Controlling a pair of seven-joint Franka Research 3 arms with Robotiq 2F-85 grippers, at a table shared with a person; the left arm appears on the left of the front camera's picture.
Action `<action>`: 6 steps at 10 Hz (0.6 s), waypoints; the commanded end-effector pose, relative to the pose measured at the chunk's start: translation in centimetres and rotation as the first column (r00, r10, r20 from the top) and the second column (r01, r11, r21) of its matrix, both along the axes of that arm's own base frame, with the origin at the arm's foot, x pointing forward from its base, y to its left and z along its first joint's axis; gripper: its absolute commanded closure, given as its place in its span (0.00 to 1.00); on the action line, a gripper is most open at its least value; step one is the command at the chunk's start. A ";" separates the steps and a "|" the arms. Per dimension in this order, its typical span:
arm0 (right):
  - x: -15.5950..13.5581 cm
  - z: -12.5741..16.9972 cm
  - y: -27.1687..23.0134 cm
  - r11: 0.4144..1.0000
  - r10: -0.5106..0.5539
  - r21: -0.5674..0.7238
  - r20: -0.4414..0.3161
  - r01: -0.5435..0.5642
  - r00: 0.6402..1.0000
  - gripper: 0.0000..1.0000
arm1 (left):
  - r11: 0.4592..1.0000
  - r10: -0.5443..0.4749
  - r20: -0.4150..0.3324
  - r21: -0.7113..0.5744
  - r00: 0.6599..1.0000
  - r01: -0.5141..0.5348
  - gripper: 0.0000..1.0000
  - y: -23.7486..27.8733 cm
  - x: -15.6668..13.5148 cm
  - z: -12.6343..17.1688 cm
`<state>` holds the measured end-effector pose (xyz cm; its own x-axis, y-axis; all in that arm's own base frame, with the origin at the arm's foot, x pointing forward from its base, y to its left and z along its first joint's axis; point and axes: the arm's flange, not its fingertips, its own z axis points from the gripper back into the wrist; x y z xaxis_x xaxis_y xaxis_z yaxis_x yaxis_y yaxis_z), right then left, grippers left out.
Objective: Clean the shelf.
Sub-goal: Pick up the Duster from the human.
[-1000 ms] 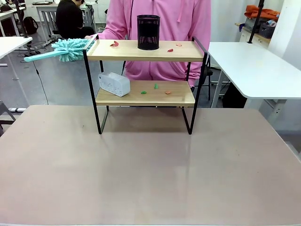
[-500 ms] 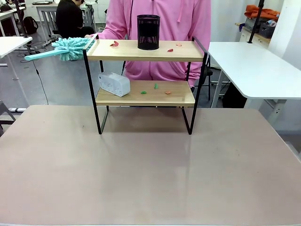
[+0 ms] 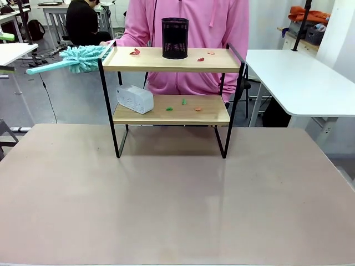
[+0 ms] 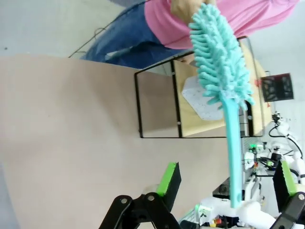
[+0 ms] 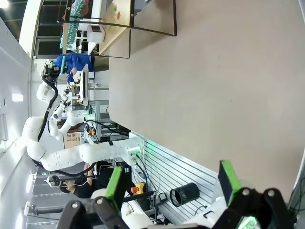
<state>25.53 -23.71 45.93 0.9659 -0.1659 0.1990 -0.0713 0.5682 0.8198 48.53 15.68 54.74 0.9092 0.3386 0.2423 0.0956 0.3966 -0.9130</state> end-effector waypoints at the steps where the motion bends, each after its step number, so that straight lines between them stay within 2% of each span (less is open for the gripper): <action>1: -0.2 0.1 -0.3 1.000 0.023 -0.007 0.016 -0.023 1.000 0.00 | 0.998 -0.059 -0.147 0.020 0.987 0.062 0.00 -2.2 0.5 -2.8; 2: -0.2 0.1 -0.3 1.000 0.023 -0.007 0.016 -0.023 1.000 0.00 | 0.993 -0.115 -0.179 -0.022 0.977 0.112 0.00 -3.2 1.2 -3.3; 4: -0.2 0.1 -0.3 1.000 0.023 -0.007 0.016 -0.023 1.000 0.00 | 0.985 -0.143 -0.166 -0.117 0.976 0.124 0.00 -4.2 2.1 -3.8; 6: -0.2 0.1 -0.3 1.000 0.023 -0.007 0.016 -0.023 1.000 0.00 | 0.962 -0.189 -0.197 -0.236 0.962 0.140 0.00 -5.7 2.8 -4.4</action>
<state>25.53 -23.70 45.93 0.9660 -0.1651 0.1991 -0.0717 0.5684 0.8196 50.68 10.07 49.61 0.9801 0.1972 0.0221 -0.0287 0.2511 -0.9675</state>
